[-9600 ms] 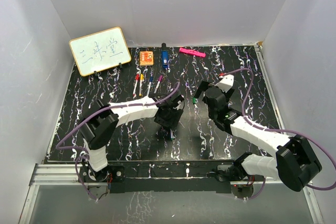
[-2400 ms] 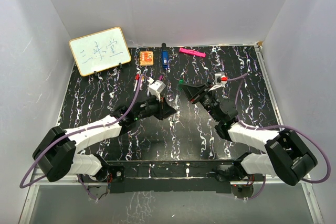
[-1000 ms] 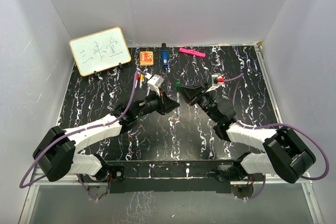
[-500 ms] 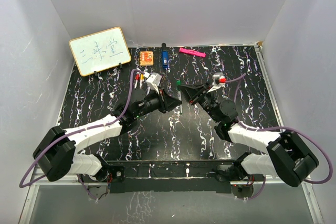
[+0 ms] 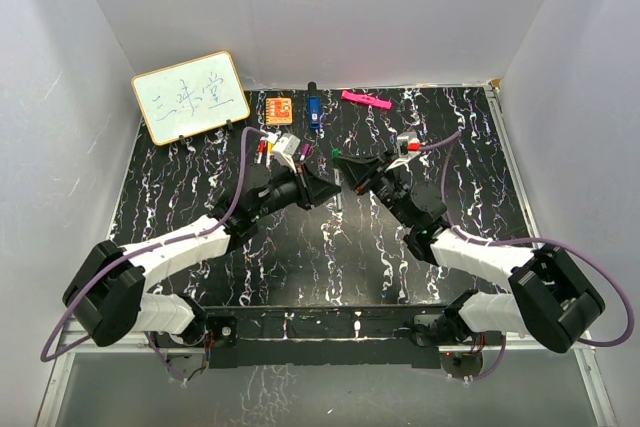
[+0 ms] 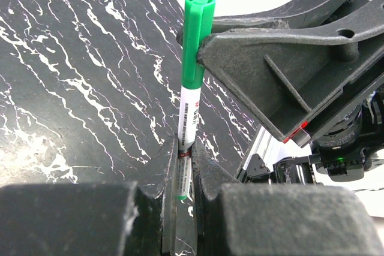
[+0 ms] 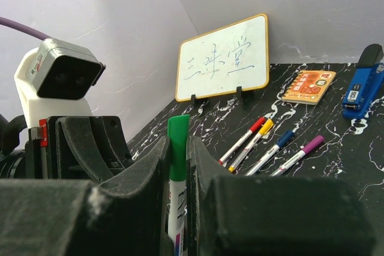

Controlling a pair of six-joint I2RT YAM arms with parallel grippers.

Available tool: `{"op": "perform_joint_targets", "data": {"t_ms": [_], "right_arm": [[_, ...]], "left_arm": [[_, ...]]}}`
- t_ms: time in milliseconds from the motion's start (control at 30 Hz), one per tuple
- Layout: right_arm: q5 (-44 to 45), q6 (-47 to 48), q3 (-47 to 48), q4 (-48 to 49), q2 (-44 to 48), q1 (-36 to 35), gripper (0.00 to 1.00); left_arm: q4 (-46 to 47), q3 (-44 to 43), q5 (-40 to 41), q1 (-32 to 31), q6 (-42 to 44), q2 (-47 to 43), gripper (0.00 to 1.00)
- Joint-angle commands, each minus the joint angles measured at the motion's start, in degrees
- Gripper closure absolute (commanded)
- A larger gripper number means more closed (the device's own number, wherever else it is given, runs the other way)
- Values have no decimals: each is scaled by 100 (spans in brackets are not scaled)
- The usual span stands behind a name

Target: Insert the pens into the pen caps

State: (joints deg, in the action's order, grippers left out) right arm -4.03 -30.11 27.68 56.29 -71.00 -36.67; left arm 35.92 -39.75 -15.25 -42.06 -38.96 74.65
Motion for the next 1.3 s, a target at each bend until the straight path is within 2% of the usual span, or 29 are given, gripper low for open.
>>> {"op": "perform_joint_targets", "data": {"t_ms": [0,233,333,433,533,600,633,733,900,1267], "right_arm": [[-358,162,-128,-1239,-233,-270,100],[-117,188,-102,-1400,-414,-490,100],[222,219,63,-1466,-414,-501,100],[567,434,424,-1665,-414,-494,100],[963,710,787,-1798,-354,-498,81],[1273,851,960,-1787,-248,-495,63],[1447,914,1020,-1762,-194,-497,58],[1980,1082,1080,-1610,60,-495,53],[2535,1182,893,-1531,543,-492,51],[3003,1237,348,-2012,1518,-499,50]], "left_arm": [[1625,-529,534,512,-242,-160,100],[1580,-745,260,682,-350,-35,100],[1159,-805,63,682,-272,1,100],[329,-829,-56,681,-61,-13,100],[-500,-700,43,681,177,-98,100],[-1096,-640,220,682,352,-140,100],[-1356,-618,310,684,444,-138,100],[-2141,-646,595,698,784,3,100],[-2883,-1074,801,861,1360,811,100],[-3951,-3234,1246,932,2227,2995,100]]}}
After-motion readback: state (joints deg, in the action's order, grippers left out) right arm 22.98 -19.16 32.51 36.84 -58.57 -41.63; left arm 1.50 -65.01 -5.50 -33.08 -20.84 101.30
